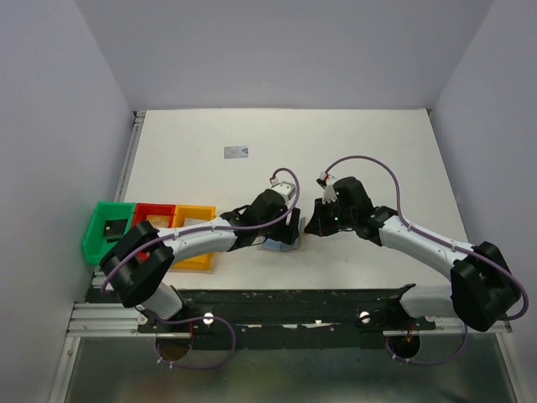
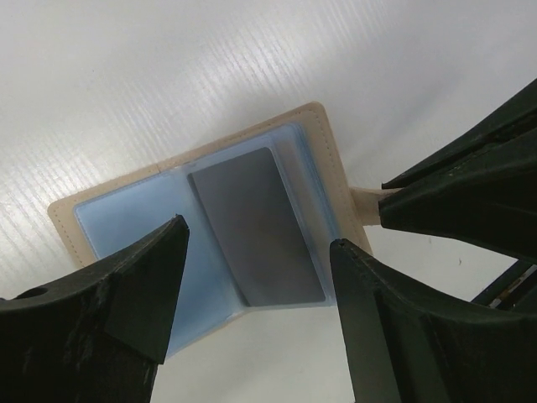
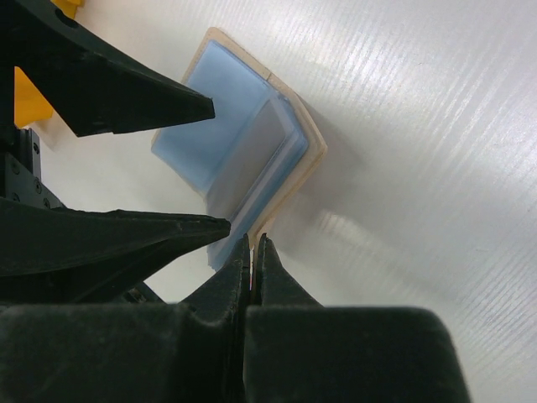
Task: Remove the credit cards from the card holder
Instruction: Remove the credit card from the card holder.
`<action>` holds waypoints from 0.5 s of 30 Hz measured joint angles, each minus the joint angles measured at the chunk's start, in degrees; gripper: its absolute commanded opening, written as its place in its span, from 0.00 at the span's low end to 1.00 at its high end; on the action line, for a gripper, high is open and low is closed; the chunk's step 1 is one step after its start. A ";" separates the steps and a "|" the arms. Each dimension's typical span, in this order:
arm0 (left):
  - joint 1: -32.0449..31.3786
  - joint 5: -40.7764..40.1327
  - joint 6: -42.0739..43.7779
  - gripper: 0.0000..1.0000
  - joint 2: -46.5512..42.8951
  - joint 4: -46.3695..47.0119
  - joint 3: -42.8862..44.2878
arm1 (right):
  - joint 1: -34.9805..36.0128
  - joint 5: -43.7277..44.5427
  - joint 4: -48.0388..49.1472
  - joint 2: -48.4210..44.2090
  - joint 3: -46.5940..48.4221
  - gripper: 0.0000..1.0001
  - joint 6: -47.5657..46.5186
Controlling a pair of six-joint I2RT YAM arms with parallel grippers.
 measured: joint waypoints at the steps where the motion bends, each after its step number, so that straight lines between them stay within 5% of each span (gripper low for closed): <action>1: -0.04 0.02 0.07 0.81 0.24 -0.24 0.09 | 0.00 0.00 0.00 -0.02 0.00 0.00 0.00; 15: -0.04 0.07 0.24 0.79 1.16 -1.27 0.48 | 0.00 0.00 0.00 0.00 0.00 0.00 -0.02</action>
